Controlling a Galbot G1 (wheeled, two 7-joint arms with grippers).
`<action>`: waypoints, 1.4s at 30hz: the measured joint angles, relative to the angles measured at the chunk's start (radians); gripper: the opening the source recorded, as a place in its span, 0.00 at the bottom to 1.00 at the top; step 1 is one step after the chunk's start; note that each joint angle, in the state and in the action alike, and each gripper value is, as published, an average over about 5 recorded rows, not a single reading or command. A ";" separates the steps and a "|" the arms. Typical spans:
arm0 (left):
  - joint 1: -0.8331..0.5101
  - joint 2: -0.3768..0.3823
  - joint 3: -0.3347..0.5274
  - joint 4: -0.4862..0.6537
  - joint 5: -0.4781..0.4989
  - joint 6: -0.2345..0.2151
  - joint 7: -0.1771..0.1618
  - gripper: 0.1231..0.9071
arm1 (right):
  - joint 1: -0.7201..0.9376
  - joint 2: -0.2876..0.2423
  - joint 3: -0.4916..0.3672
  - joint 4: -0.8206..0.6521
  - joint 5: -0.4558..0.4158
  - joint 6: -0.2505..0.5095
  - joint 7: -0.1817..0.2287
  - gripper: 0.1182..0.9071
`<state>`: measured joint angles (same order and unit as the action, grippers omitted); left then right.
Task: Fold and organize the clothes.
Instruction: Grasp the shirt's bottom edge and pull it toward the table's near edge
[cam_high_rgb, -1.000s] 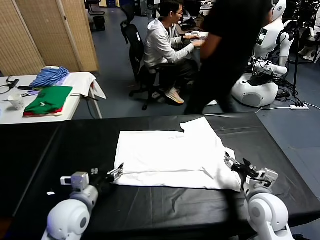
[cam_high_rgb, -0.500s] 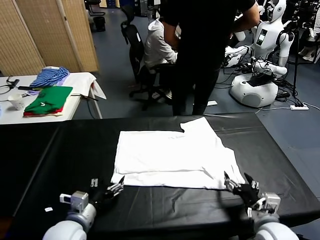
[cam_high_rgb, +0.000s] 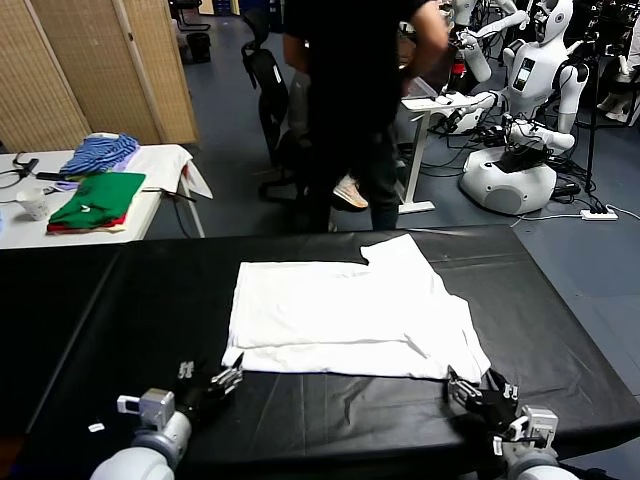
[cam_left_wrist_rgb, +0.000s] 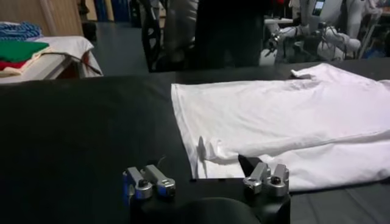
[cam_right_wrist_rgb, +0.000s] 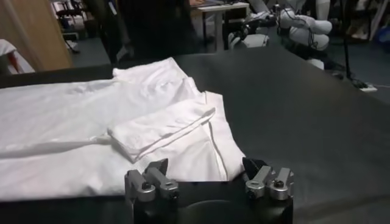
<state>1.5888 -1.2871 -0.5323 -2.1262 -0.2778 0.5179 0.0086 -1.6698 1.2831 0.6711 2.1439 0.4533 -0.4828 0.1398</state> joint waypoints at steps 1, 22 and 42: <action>0.000 -0.001 0.004 0.003 0.001 0.003 0.000 0.71 | 0.000 0.000 -0.001 0.000 0.000 0.000 0.001 0.53; 0.046 0.011 0.012 -0.045 0.007 0.094 -0.006 0.04 | -0.030 0.001 0.002 0.033 -0.001 -0.076 0.068 0.06; 0.299 0.022 -0.041 -0.208 0.032 0.212 0.003 0.04 | -0.099 0.004 0.007 0.123 -0.012 -0.203 0.143 0.06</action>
<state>1.8877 -1.2654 -0.5732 -2.3340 -0.2461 0.7296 0.0121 -1.7690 1.2869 0.6784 2.2671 0.4417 -0.6862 0.2828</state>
